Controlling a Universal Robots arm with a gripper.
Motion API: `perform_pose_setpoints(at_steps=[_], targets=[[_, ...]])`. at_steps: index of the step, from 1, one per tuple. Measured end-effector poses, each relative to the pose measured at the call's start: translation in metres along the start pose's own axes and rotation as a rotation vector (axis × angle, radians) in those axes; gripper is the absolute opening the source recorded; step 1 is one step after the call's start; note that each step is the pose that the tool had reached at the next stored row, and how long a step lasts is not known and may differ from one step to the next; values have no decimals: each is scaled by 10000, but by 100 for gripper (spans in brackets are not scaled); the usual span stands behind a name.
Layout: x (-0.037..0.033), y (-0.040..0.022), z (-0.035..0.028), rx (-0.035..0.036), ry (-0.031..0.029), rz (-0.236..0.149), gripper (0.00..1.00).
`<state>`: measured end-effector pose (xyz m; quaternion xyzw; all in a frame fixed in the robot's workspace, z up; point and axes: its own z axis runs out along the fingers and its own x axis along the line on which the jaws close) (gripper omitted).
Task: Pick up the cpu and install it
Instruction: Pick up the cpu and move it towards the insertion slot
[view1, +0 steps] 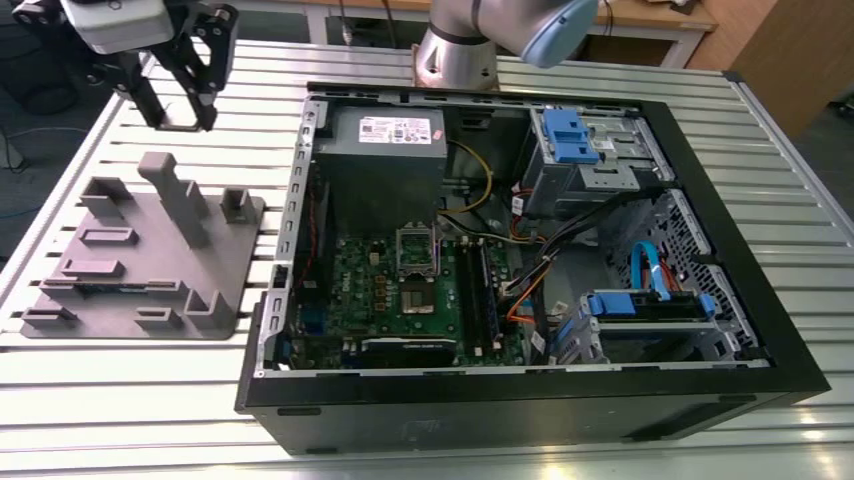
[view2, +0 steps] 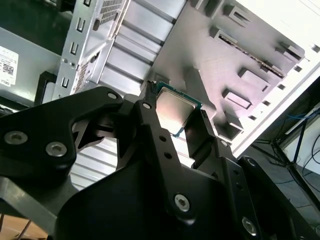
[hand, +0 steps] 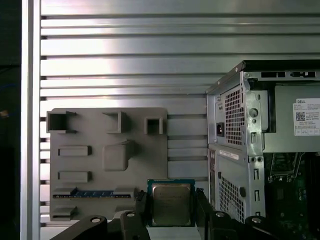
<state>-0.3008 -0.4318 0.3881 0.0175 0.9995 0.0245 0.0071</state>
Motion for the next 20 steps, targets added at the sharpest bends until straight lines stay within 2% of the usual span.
perform_pose_setpoints(at_steps=[20], targets=[[-443, 14, 27, 0, 1, 0, 47]])
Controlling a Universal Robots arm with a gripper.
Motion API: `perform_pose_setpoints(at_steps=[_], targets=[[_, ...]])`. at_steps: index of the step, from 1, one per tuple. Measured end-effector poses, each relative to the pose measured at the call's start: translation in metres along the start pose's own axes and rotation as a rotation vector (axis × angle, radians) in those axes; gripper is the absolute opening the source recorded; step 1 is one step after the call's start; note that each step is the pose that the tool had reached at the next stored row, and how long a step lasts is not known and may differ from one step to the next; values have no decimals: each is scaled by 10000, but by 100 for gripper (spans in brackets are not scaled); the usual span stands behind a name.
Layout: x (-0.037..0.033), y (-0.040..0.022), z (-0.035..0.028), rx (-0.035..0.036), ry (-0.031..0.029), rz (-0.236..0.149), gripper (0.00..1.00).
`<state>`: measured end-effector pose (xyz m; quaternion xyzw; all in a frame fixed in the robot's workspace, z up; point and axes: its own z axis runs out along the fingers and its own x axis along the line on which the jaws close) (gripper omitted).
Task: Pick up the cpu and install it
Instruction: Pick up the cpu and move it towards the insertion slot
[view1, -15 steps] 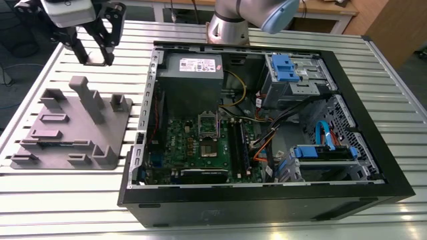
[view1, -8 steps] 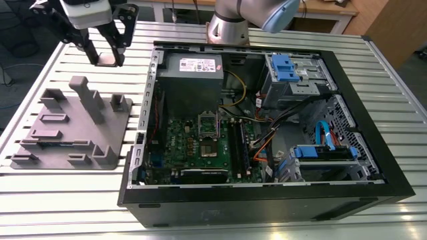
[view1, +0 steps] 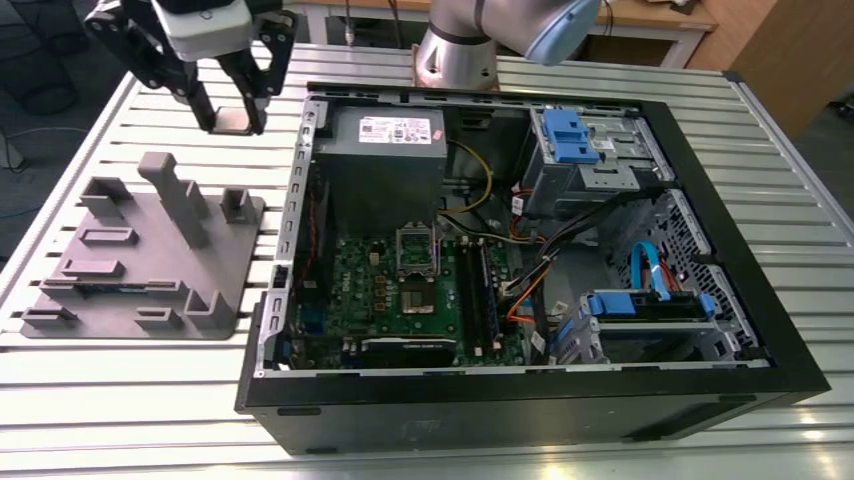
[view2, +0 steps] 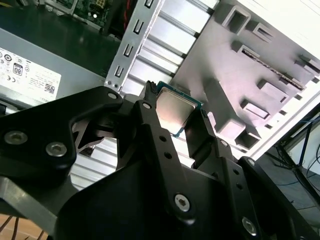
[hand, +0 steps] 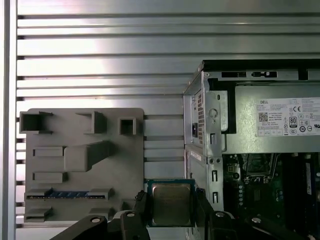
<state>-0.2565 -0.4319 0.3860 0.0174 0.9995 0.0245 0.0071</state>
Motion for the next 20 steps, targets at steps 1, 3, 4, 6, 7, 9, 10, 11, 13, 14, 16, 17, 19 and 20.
perform_pose_setpoints(at_steps=[1, 3, 4, 6, 7, 9, 10, 11, 13, 14, 16, 17, 19, 20], targets=[[-23, 1, 2, 0, 0, 0, 47], [-68, 2, 6, 0, 0, 1, 47], [-94, 3, 8, -1, -1, 1, 47], [-141, 5, 11, 0, 0, 1, 47], [-163, 5, 14, -1, -1, 0, 47], [-207, 7, 16, 0, 0, 0, 47], [-231, 7, 18, 0, 0, 0, 47], [-255, 8, 20, 0, -1, 1, 47], [-303, 10, 24, -1, -1, 0, 47], [-326, 11, 25, -1, -1, 1, 47], [-373, 12, 28, -1, 0, 1, 47], [-399, 13, 30, 0, 0, 0, 47], [-444, 14, 33, -1, 0, 1, 47], [-467, 15, 34, 0, 0, 1, 47]])
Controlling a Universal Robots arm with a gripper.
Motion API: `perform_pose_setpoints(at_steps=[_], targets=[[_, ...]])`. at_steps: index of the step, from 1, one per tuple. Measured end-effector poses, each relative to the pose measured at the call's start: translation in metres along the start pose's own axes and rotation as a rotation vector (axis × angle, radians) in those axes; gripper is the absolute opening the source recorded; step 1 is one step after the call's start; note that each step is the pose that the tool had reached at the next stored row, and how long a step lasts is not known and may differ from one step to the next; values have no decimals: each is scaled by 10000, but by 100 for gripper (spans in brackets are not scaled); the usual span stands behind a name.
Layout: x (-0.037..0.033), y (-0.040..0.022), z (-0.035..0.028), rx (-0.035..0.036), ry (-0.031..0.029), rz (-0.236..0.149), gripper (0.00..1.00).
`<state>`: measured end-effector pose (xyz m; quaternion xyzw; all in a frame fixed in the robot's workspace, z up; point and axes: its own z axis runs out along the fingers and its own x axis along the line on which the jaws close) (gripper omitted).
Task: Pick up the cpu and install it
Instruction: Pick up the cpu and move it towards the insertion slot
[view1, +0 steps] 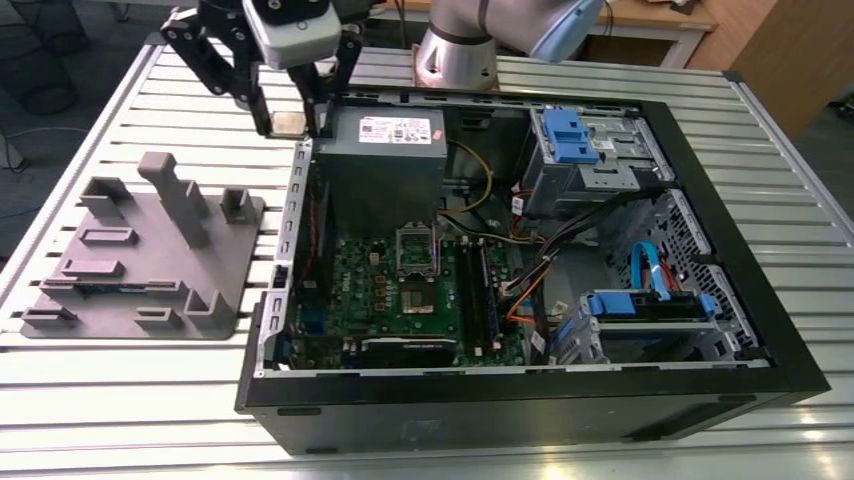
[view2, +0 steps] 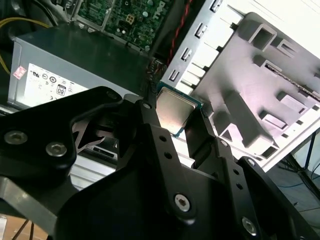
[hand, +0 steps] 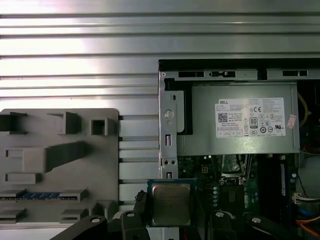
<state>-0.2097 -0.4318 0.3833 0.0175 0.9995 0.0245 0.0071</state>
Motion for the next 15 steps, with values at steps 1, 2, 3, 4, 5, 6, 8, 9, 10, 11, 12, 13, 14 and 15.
perform_pose_setpoints(at_steps=[1, 2, 3, 4, 5, 6, 8, 9, 10, 11, 12, 13, 14, 15], targets=[[-23, 1, 2, 0, 0, 0, 47], [-48, 2, 3, 0, 0, 1, 47], [-74, 2, 5, 0, 0, 1, 47], [-101, 3, 7, -1, -1, 0, 47], [-126, 4, 8, -1, 0, -1, 47], [-151, 5, 10, -1, -1, -1, 47], [-200, 6, 13, -1, -1, 0, 47], [-219, 7, 14, 0, 0, 0, 47], [-229, 7, 15, -1, 0, -1, 47], [-232, 7, 14, 0, 0, 0, 47], [-232, 7, 14, 0, 0, 1, 47], [-241, 8, 16, 0, 0, 0, 47], [-249, 8, 16, -1, 0, 0, 47], [-249, 8, 16, -1, 0, 0, 47]])
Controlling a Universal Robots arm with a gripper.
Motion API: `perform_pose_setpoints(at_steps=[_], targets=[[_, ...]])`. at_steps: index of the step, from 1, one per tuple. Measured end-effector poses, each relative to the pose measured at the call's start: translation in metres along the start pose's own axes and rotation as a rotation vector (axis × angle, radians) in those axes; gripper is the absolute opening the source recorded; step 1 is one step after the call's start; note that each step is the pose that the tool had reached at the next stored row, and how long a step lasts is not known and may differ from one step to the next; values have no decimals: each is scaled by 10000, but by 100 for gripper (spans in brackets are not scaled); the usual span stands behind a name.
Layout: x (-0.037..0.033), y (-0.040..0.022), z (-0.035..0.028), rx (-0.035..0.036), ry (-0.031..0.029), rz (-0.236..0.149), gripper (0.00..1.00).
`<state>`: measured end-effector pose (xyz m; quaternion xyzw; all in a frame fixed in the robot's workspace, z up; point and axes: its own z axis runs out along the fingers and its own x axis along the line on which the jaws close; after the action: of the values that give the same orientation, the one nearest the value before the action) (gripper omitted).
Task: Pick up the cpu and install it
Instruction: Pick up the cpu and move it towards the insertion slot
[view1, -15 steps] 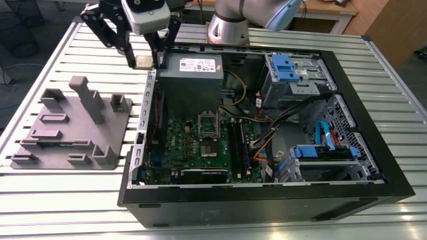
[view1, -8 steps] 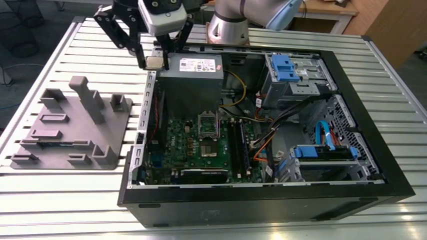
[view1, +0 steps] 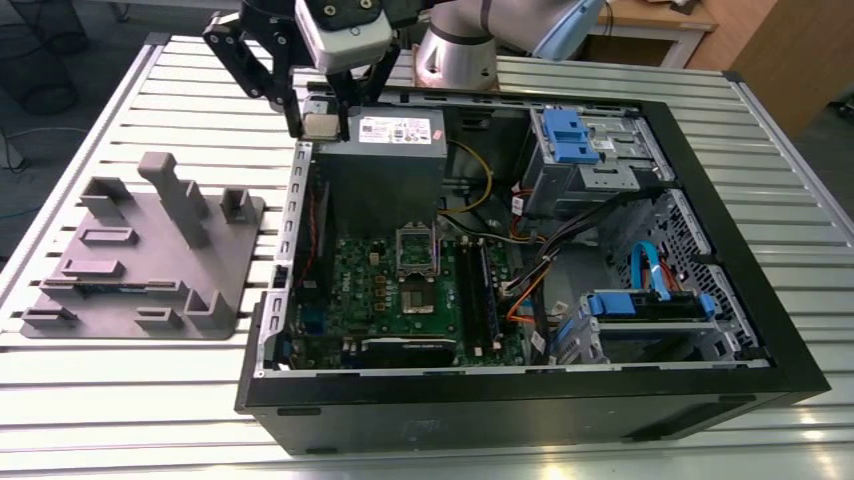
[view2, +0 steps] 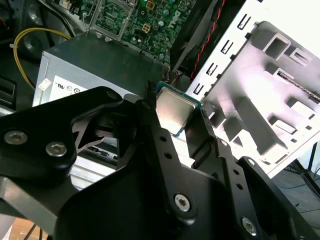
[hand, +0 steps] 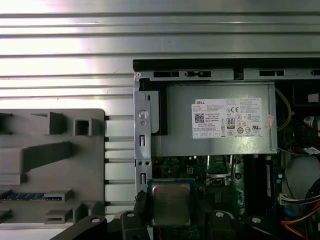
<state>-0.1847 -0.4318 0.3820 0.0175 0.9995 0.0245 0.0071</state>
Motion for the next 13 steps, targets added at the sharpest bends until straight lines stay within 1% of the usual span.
perform_pose_setpoints(at_steps=[8, 10, 13], targets=[[-5, 0, 2, 0, 0, -1, 47], [-20, 1, 3, 2, 5, -1, 47], [-61, 2, 9, 1, 18, 0, 47]])
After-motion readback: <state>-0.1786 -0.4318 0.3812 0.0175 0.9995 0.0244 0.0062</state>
